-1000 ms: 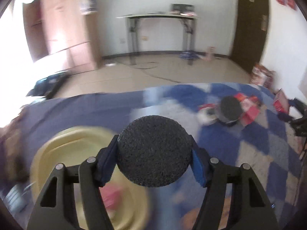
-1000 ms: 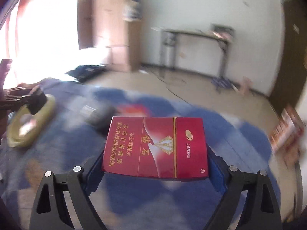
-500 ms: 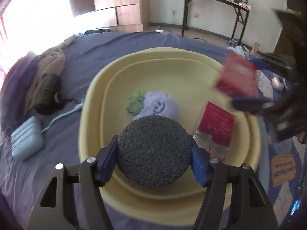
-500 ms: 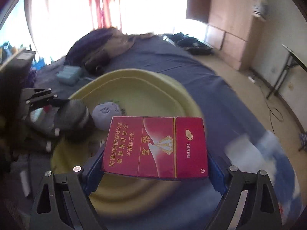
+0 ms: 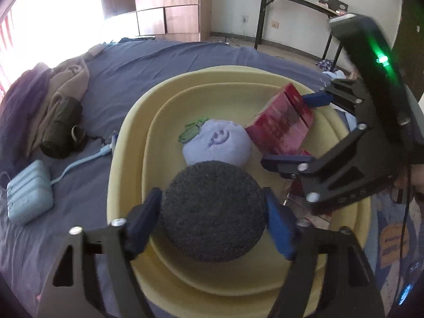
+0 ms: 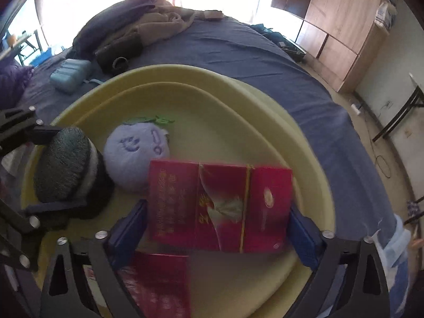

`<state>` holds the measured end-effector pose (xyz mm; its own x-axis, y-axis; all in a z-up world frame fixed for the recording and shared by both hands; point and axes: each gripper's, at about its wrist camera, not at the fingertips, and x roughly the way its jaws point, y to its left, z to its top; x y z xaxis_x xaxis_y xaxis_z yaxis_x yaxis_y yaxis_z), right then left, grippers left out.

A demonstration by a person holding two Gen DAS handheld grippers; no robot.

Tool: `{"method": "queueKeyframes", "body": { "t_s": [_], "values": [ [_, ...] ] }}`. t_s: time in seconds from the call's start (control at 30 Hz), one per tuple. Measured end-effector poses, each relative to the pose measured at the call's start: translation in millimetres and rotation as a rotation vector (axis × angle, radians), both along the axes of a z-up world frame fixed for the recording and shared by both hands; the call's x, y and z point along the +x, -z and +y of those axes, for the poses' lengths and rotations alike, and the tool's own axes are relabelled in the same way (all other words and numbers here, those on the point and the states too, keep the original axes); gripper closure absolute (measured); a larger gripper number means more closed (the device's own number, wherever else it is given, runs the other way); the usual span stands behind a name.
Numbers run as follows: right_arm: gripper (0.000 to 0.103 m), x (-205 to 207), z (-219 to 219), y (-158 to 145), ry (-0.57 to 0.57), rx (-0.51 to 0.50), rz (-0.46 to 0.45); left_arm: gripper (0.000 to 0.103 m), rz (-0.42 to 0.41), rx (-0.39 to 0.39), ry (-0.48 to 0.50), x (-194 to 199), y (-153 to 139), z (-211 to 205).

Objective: Organize rigid objects

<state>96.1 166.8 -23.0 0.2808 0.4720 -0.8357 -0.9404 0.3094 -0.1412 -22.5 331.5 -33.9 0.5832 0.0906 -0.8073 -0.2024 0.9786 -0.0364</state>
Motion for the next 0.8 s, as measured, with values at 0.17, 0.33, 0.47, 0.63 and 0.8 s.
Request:
{"method": "queueKeyframes", "body": {
  "t_s": [0.17, 0.33, 0.47, 0.63, 0.8],
  "values": [
    [0.0, -17, -61, -51, 0.012, 0.134, -0.061, 0.0, -0.125, 0.021, 0.014, -21, -43, -16],
    [0.0, -16, -230, -119, 0.25, 0.283, -0.179, 0.0, -0.154, -0.015, 0.169, 13, -75, -87],
    [0.0, -7, -359, -124, 0.522, 0.305, -0.229, 0.0, -0.111, -0.06, 0.332, 65, -70, -175],
    [0.0, 0, -465, -76, 0.776, 0.316, -0.183, 0.0, -0.064, 0.027, 0.498, 120, -46, -274],
    [0.0, 7, -472, -47, 0.766, 0.311, -0.16, 0.0, -0.09, 0.118, 0.57, 145, -32, -314]
  ]
}}
